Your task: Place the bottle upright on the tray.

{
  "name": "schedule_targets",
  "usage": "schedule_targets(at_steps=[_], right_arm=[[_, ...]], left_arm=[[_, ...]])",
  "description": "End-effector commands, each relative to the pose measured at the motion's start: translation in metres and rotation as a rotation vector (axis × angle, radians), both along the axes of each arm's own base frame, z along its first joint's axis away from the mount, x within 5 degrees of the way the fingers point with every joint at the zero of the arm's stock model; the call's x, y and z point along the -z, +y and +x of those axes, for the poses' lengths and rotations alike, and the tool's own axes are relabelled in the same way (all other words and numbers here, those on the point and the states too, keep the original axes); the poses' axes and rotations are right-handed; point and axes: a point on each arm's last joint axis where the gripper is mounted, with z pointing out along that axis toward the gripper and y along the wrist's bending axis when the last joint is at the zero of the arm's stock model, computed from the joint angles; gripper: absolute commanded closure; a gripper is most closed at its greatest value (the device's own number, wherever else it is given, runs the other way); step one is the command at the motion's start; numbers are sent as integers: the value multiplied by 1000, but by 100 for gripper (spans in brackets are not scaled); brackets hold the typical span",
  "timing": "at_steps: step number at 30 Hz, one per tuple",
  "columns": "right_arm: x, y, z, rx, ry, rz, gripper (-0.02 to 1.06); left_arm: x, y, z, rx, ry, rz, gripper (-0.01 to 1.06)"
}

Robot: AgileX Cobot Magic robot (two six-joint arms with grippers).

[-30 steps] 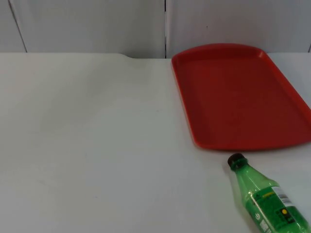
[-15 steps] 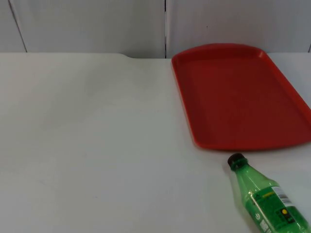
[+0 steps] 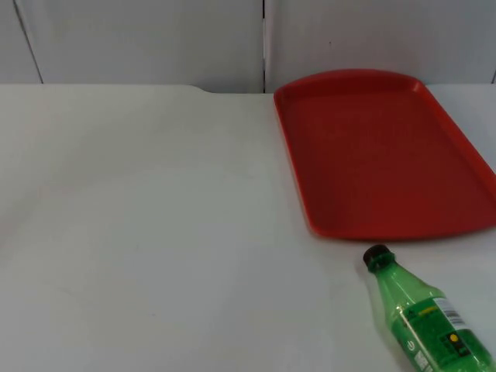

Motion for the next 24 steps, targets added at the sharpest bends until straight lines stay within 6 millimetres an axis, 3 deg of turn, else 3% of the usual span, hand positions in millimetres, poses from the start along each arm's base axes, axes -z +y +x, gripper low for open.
schedule_targets(at_steps=[1, 5, 9, 20, 24], right_arm=[[0, 0, 0, 4, -5, 2, 0], [0, 0, 0, 2, -5, 4, 0], [0, 0, 0, 2, -5, 4, 0], [0, 0, 0, 2, -5, 4, 0], [0, 0, 0, 2, -5, 4, 0]], left_arm=[[7, 4, 10, -54, -59, -5, 105], [32, 9, 26, -157, -120, 4, 105], [52, 10, 38, -211, -42, -106, 105], [119, -11, 67, -227, -48, -91, 105], [134, -21, 72, -215, -53, -93, 105]])
